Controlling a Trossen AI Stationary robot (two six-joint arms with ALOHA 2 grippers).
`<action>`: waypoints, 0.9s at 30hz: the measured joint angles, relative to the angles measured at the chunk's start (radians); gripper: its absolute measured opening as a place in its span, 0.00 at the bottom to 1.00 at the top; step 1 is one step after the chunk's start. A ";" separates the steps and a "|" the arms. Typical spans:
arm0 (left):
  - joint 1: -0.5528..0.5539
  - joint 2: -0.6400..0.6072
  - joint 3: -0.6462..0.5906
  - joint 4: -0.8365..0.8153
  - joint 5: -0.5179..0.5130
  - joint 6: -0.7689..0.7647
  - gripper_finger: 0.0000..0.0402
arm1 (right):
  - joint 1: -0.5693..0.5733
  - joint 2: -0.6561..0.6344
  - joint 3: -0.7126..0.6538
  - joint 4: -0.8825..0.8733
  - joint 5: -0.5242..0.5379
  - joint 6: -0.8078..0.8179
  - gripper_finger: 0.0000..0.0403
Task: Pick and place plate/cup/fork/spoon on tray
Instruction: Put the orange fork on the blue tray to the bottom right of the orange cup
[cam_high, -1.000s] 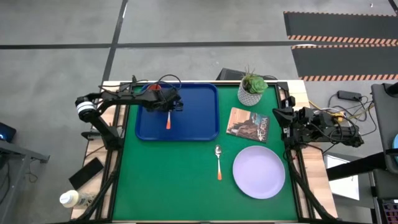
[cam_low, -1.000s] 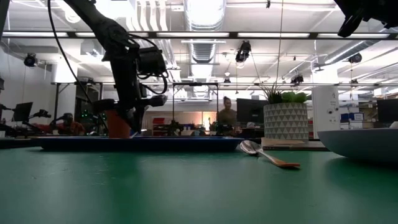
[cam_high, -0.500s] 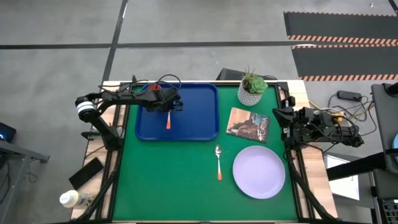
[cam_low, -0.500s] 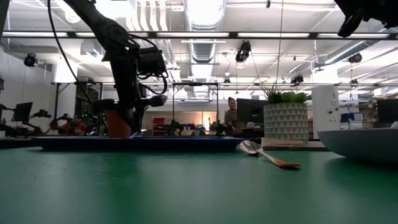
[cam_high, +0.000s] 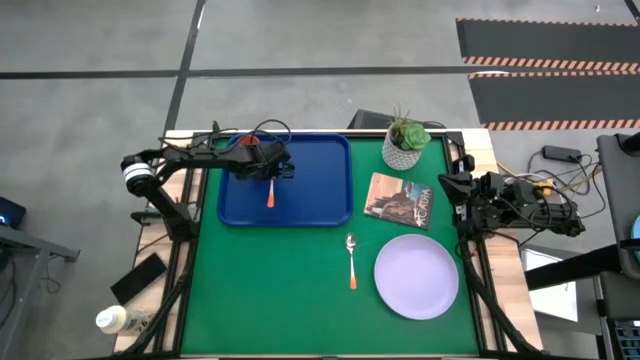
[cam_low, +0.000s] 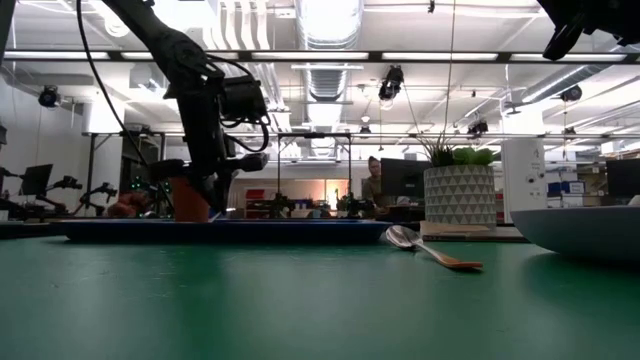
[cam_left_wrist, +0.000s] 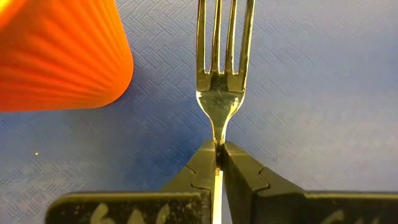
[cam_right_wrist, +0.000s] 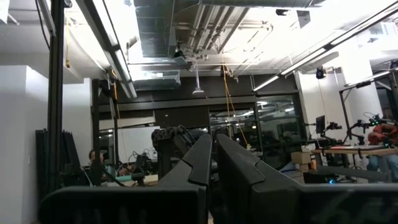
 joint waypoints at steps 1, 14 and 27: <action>0.000 0.000 0.000 0.000 0.000 0.000 0.01 | 0.000 0.000 0.000 0.000 0.000 0.000 0.04; 0.000 0.000 -0.002 0.000 0.000 0.000 0.01 | 0.000 0.000 0.000 0.000 0.000 -0.001 0.04; 0.000 0.000 -0.002 0.000 -0.015 -0.001 0.01 | 0.000 0.000 0.000 0.000 0.000 -0.002 0.04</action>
